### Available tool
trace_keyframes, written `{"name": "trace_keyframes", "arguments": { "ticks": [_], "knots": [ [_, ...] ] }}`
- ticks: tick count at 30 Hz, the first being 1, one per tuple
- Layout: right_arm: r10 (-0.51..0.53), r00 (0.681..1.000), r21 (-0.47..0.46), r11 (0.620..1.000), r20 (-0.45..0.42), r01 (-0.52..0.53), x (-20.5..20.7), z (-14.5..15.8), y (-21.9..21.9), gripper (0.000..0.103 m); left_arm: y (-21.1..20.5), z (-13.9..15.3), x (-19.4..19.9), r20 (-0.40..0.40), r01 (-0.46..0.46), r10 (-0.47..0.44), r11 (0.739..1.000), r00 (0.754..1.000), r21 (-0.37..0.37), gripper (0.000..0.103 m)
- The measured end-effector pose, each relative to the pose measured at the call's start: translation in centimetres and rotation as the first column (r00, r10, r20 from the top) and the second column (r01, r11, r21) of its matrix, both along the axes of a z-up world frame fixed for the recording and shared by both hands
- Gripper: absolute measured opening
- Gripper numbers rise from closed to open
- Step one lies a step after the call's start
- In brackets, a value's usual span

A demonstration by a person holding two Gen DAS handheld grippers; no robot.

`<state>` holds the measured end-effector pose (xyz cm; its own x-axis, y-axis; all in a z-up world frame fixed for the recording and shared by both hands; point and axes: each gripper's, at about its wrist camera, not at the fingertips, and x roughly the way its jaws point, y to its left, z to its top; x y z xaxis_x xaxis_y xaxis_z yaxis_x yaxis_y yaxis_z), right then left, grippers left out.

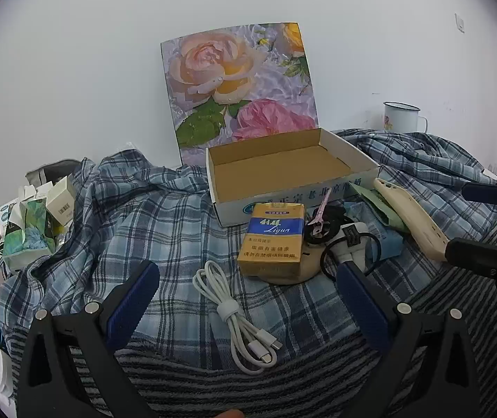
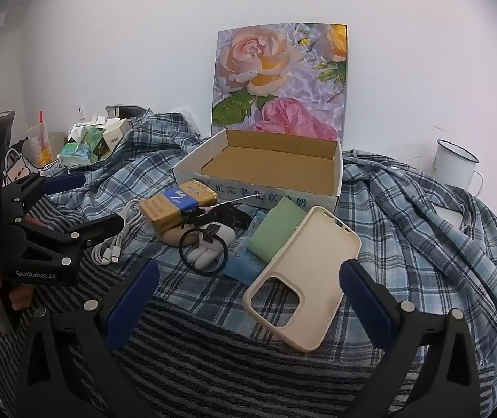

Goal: Organize soft objects

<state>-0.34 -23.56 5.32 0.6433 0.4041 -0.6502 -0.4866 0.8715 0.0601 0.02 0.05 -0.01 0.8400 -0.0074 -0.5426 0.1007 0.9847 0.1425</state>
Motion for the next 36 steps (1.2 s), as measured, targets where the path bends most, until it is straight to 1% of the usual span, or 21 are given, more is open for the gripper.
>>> {"name": "trace_keyframes", "arguments": {
  "ticks": [6, 9, 36],
  "knots": [
    [0.0, 1.0, 0.0, 1.0, -0.002, 0.0, 0.0, 0.0, -0.2, 0.103, 0.0, 0.0, 0.0, -0.003, 0.0, 0.0, 1.0, 1.0, 0.0, 0.103],
    [-0.001, 1.0, 0.001, 1.0, -0.008, 0.001, 0.0, -0.1, -0.2, 0.103, 0.1, -0.7, 0.0, -0.002, 0.0, 0.0, 1.0, 1.0, 0.0, 0.103],
    [-0.008, 1.0, 0.005, 1.0, -0.009, 0.008, 0.2, -0.3, -0.2, 0.103, -0.6, -1.0, 0.0, -0.011, 0.003, -0.003, 1.0, 1.0, 0.004, 0.103]
  ]
}}
